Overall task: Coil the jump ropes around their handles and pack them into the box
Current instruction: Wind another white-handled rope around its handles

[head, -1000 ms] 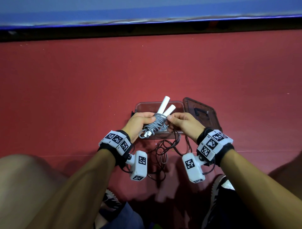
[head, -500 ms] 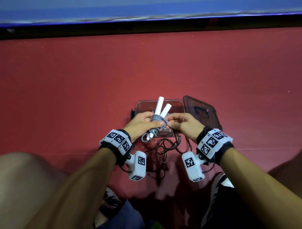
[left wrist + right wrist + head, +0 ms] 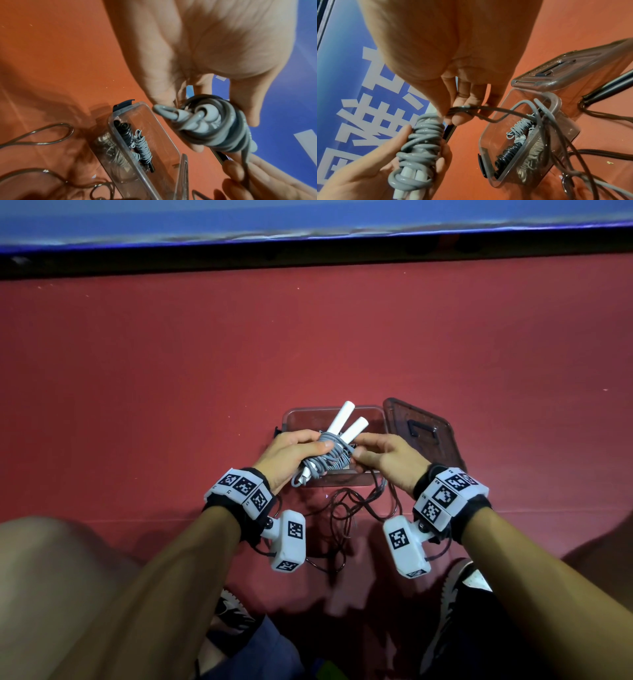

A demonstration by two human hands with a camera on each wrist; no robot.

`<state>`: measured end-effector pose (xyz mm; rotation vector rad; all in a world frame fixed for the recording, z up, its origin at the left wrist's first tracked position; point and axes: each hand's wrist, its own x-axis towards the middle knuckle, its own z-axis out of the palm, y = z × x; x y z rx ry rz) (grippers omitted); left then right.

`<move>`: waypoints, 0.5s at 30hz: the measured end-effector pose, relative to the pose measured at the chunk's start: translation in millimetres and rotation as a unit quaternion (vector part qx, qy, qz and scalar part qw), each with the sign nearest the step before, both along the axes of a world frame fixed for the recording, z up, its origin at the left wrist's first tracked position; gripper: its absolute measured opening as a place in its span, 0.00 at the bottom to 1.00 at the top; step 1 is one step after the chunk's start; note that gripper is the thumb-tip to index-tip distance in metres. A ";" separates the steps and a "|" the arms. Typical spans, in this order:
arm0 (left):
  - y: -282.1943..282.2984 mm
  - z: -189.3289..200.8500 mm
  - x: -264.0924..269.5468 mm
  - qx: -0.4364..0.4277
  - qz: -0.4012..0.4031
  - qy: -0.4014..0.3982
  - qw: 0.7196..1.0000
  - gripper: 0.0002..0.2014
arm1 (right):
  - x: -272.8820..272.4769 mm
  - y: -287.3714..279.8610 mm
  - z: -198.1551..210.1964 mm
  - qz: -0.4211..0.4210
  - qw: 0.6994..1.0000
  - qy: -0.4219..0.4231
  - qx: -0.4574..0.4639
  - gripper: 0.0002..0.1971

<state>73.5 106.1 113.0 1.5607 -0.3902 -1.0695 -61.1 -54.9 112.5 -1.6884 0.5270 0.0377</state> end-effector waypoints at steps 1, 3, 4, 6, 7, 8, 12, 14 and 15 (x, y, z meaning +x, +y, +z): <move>0.1 0.0 -0.3 0.002 0.000 0.000 1.000 0.12 | -0.5 -0.4 -0.4 -0.007 1.000 -0.003 0.001 0.10; -1.1 -0.2 -1.2 0.006 0.005 -0.004 1.000 0.12 | -1.3 -0.1 -0.3 -0.023 1.000 -0.012 -0.006 0.08; -1.9 0.0 -1.8 0.012 0.009 -0.012 1.000 0.12 | -1.4 0.4 0.3 -0.030 0.999 -0.016 -0.008 0.07; -2.6 -0.2 -3.3 0.026 0.015 -0.027 0.999 0.13 | -0.8 2.9 3.1 -0.038 0.999 -0.024 -0.009 0.07; -2.8 -1.3 -4.1 0.029 0.013 -0.030 0.999 0.13 | -0.3 4.2 4.0 -0.038 0.999 -0.026 -0.010 0.08; -3.0 -2.7 -4.7 0.030 0.010 -0.031 0.999 0.12 | -0.1 5.2 5.4 -0.035 0.999 -0.029 -0.005 0.09; -2.1 -2.9 -6.6 0.048 -0.007 -0.034 0.998 0.12 | 1.7 11.1 10.0 -0.037 0.998 -0.035 0.043 0.09; -1.3 -2.8 -6.8 0.051 -0.029 -0.020 0.998 0.12 | 3.4 12.9 10.8 -0.048 0.997 -0.032 0.048 0.08; -0.9 -2.3 -7.2 0.049 -0.041 -0.017 0.998 0.13 | 4.1 12.7 10.6 -0.052 0.997 -0.032 0.050 0.09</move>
